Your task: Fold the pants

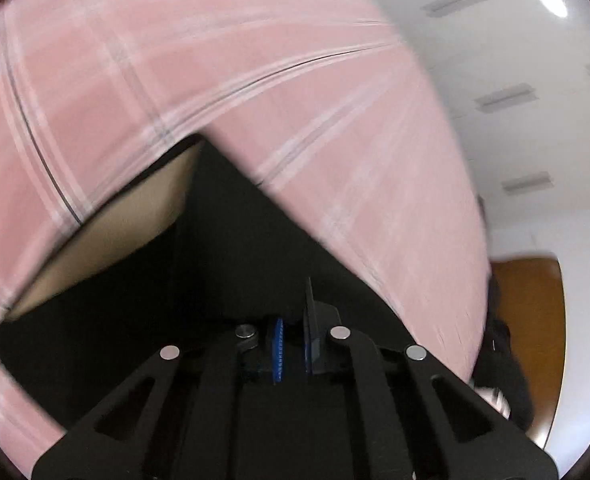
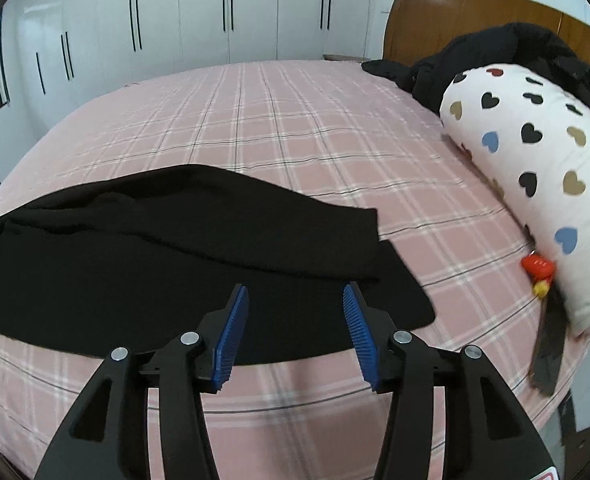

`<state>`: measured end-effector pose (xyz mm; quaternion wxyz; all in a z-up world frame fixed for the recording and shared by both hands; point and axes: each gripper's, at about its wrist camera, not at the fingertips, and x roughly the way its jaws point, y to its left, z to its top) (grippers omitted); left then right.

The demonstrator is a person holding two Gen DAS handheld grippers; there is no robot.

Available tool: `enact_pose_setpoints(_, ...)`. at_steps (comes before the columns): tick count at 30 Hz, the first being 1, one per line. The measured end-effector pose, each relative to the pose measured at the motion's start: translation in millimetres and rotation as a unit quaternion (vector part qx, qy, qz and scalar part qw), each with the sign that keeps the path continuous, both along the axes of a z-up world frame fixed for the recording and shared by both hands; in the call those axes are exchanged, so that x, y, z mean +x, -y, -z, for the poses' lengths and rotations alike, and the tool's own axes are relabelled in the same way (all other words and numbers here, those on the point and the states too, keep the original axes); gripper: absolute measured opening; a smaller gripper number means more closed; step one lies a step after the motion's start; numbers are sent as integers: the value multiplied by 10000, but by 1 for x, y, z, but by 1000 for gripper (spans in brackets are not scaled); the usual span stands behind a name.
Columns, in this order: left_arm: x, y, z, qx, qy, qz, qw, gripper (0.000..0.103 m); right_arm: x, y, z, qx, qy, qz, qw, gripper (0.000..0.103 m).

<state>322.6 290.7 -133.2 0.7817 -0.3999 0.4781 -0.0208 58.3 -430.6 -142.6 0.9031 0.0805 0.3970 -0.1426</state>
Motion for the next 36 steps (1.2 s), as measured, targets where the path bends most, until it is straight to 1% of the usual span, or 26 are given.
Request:
enact_pose_setpoints(2,-27,-1,-23,126,181,288,9993,5,-2,-5,1,94,31,-9,10000,48)
enact_pose_setpoints(3,-52,-4,-36,194,241,440,9986,5,-3,-6,2,140,42,-21,9999,48)
enact_pose_setpoints(4,-65,-6,-41,291,253,492,9980,5,-5,-6,5,240,33,-23,9997,48)
enact_pose_setpoints(5,-87,-12,-46,496,216,523,9972,5,-6,-5,7,311,19,-11,9995,48)
enact_pose_setpoints(7,-112,-21,-42,694,73,534,9961,6,-9,-2,15,485,-64,41,9988,49)
enact_pose_setpoints(8,-122,-23,-34,826,-102,570,9949,6,-10,0,19,566,-101,63,9983,51)
enact_pose_setpoints(10,-139,-23,-7,1097,-542,633,9905,6,-9,9,27,859,-167,173,9960,51)
enact_pose_setpoints(11,-142,-22,4,1129,-675,645,9892,6,-8,13,28,1006,-160,244,9945,52)
enact_pose_setpoints(12,-147,-21,18,1141,-832,607,9881,6,-5,22,28,1269,-91,359,9912,52)
enact_pose_setpoints(13,-147,-19,29,1154,-931,531,9875,6,-1,28,27,1461,-26,416,9884,54)
enact_pose_setpoints(14,-149,-16,35,1172,-973,498,9871,6,6,35,25,1688,51,469,9845,61)
enact_pose_setpoints(17,-146,-9,39,1335,-969,400,9855,6,31,52,26,2136,52,569,9753,70)
enact_pose_setpoints(18,-142,-11,40,1354,-979,384,9852,6,47,58,31,2302,-38,552,9716,70)
enact_pose_setpoints(21,-142,-10,39,1431,-1046,393,9834,7,92,77,55,2536,-318,779,9637,70)
enact_pose_setpoints(23,-138,-7,39,1537,-1101,437,9810,7,112,86,68,2749,-343,957,9561,70)
enact_pose_setpoints(24,-130,-8,44,1562,-1122,447,9803,7,127,91,76,2882,-387,1122,9502,70)
enact_pose_setpoints(25,-118,-7,48,1601,-1154,461,9792,7,136,93,82,2970,-395,1221,9462,68)
enact_pose_setpoints(26,-115,-6,47,1641,-1177,469,9783,7,147,95,87,3065,-435,1258,9425,40)
enact_pose_setpoints(27,-110,-3,47,1661,-1186,468,9778,7,158,96,90,3163,-427,1244,9395,8)
enact_pose_setpoints(28,-107,-2,47,1684,-1203,462,9773,7,166,95,89,3218,-442,1220,9379,4)
enact_pose_setpoints(29,-103,-2,44,1694,-1194,458,9772,7,171,95,81,3205,-381,1260,9381,4)
enact_pose_setpoints(31,-100,-8,30,1768,-1055,441,9776,7,167,93,32,3068,386,942,9463,4)
enact_pose_setpoints(33,-94,-7,6,1854,-717,522,9786,7,149,86,-20,2835,958,490,9529,4)
enact_pose_setpoints(34,-93,-6,0,1905,-642,554,9780,7,136,82,-39,2684,1099,334,9564,4)
enact_pose_setpoints(35,-92,-5,-5,1974,-583,589,9768,7,121,80,-49,2480,1124,263,9619,4)
enact_pose_setpoints(36,-92,-5,-6,2064,-553,626,9749,7,105,79,-48,2236,1004,259,9691,3)
